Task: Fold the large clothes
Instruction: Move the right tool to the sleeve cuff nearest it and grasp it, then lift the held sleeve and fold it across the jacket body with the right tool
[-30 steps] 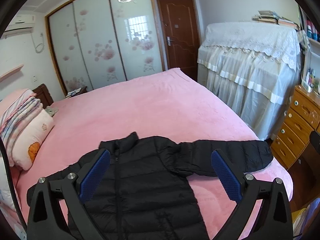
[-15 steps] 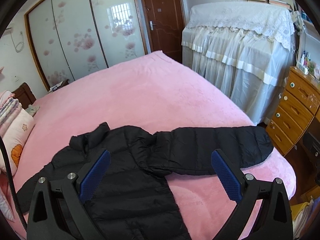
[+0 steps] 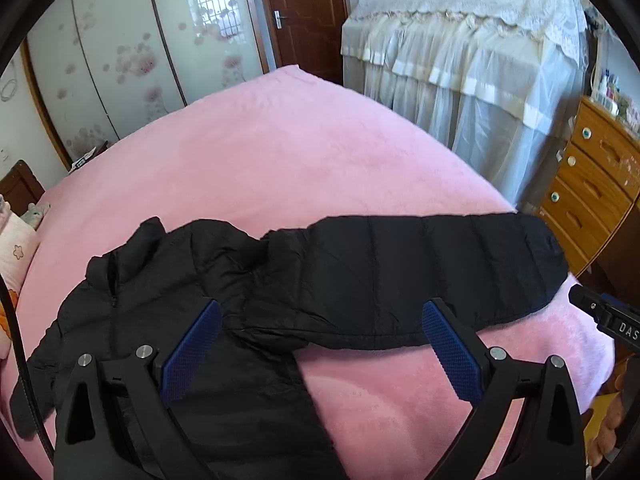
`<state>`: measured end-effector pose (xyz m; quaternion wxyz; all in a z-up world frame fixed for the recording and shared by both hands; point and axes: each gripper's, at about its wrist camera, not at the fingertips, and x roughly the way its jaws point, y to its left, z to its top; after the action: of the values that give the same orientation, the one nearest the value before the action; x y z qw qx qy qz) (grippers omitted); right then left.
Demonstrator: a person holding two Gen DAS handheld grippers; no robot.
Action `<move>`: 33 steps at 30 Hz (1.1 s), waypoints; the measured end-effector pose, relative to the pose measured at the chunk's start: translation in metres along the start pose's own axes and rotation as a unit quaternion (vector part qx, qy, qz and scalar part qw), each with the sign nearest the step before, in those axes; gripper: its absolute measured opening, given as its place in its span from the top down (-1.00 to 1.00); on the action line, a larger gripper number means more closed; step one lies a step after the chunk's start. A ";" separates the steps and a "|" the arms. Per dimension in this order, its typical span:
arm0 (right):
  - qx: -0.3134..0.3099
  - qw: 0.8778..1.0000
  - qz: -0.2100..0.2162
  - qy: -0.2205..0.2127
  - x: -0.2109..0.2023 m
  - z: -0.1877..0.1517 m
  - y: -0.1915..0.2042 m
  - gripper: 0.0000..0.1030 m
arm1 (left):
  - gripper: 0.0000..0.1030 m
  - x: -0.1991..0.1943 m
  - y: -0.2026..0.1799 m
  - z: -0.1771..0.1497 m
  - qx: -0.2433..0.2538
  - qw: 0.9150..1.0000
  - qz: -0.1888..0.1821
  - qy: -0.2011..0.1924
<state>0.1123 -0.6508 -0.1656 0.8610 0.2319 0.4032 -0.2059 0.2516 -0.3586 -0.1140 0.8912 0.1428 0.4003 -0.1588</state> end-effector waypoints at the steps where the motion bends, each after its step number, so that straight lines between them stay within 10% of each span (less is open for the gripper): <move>1: 0.007 1.000 0.003 0.007 0.008 -0.002 -0.005 -0.74 | -0.93 0.007 -0.002 -0.001 0.002 1.000 0.004 0.001; 12: 0.158 0.983 0.080 0.053 0.099 -0.003 -0.054 -0.55 | -0.92 0.043 0.005 -0.009 -0.020 1.000 0.000 0.012; 14: 0.164 0.982 0.081 0.046 0.103 0.002 -0.052 0.35 | -0.92 0.041 0.006 -0.010 -0.019 1.000 0.000 0.009; 16: 0.168 0.978 0.109 0.054 0.108 0.006 -0.050 0.75 | -0.83 0.037 0.009 -0.010 -0.020 1.000 0.001 0.003; 24: 0.074 0.990 0.109 -0.050 0.033 0.019 0.008 0.84 | -0.68 0.016 0.037 -0.010 -0.063 0.998 -0.029 0.007; 33: -0.042 0.971 0.200 -0.126 -0.072 0.028 0.117 0.84 | -0.69 -0.039 0.105 -0.025 -0.090 0.996 0.017 -0.008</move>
<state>0.1497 -0.5598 -0.0654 0.9375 0.2440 0.2448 -0.0400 0.2518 -0.2474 -0.0872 0.9061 0.0677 0.4033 -0.1082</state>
